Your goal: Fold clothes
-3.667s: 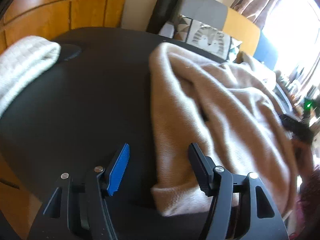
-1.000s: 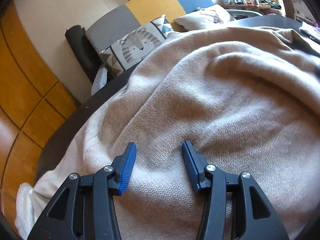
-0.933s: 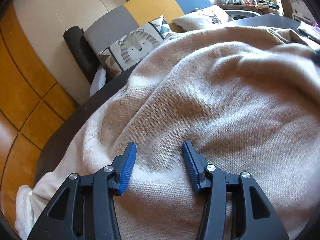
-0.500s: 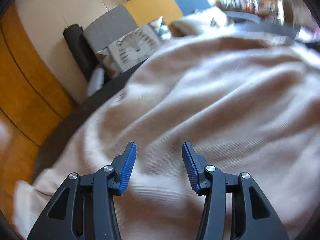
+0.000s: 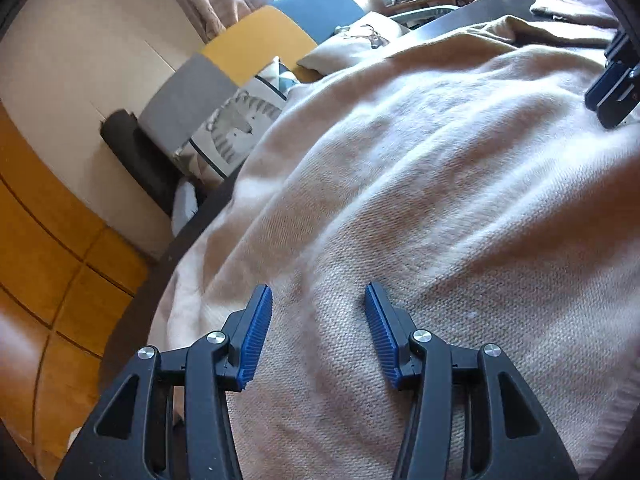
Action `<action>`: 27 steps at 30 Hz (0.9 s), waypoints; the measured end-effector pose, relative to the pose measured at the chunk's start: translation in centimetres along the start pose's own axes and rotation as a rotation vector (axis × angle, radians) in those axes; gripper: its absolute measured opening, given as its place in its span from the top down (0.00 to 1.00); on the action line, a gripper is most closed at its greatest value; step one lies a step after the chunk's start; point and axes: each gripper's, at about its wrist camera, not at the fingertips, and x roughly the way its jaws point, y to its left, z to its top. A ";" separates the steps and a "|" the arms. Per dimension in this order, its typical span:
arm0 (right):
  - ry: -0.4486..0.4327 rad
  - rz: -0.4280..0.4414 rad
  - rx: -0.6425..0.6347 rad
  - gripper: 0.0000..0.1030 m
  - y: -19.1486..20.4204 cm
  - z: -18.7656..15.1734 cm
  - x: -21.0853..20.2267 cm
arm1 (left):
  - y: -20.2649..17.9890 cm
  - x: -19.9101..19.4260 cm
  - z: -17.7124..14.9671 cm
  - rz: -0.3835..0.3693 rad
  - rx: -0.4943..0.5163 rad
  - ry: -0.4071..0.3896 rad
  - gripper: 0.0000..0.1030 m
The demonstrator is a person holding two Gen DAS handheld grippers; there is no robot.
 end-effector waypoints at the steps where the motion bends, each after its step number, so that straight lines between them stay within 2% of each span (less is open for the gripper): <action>1: -0.006 0.016 0.010 0.74 -0.3 -0.1 -0.4 | 0.3 0.0 0.2 -0.007 0.000 0.013 0.49; 3: -0.017 0.048 0.030 0.74 -0.9 -0.4 -1.2 | 0.3 -0.4 1.2 -0.024 -0.039 0.034 0.49; 4: -0.050 0.018 0.037 0.74 -2.2 0.0 -2.4 | 0.1 -0.6 1.7 -0.047 -0.073 0.031 0.49; 7: -0.174 -0.145 0.109 0.74 -5.2 0.3 -5.5 | -0.5 -0.5 3.5 -0.114 -0.173 0.043 0.49; 8: -0.177 -0.211 0.151 0.74 -6.7 0.3 -6.2 | -0.7 -0.1 4.0 -0.130 -0.198 0.053 0.49; 12: -0.186 -0.476 0.320 0.73 -12.7 0.3 -8.8 | -0.6 1.6 4.3 -0.123 -0.269 0.054 0.47; 15: -0.048 -0.583 0.404 0.72 -17.5 -0.9 -7.7 | -0.4 1.3 3.5 -0.113 -0.306 0.044 0.38; 16: -0.014 -0.600 0.438 0.71 -18.9 -1.4 -7.2 | -0.3 1.2 3.2 -0.108 -0.320 0.045 0.36; 18: -0.084 -0.554 0.491 0.71 -20.6 -2.0 -7.3 | -0.2 1.1 3.0 -0.110 -0.330 0.043 0.36; 19: -0.083 -0.553 0.494 0.70 -21.0 -1.7 -7.0 | -0.2 1.2 2.9 -0.109 -0.332 0.043 0.36; 27: -0.060 -0.592 0.238 0.71 -22.7 4.9 -2.3 | 0.1 1.7 2.8 -0.099 -0.341 0.041 0.31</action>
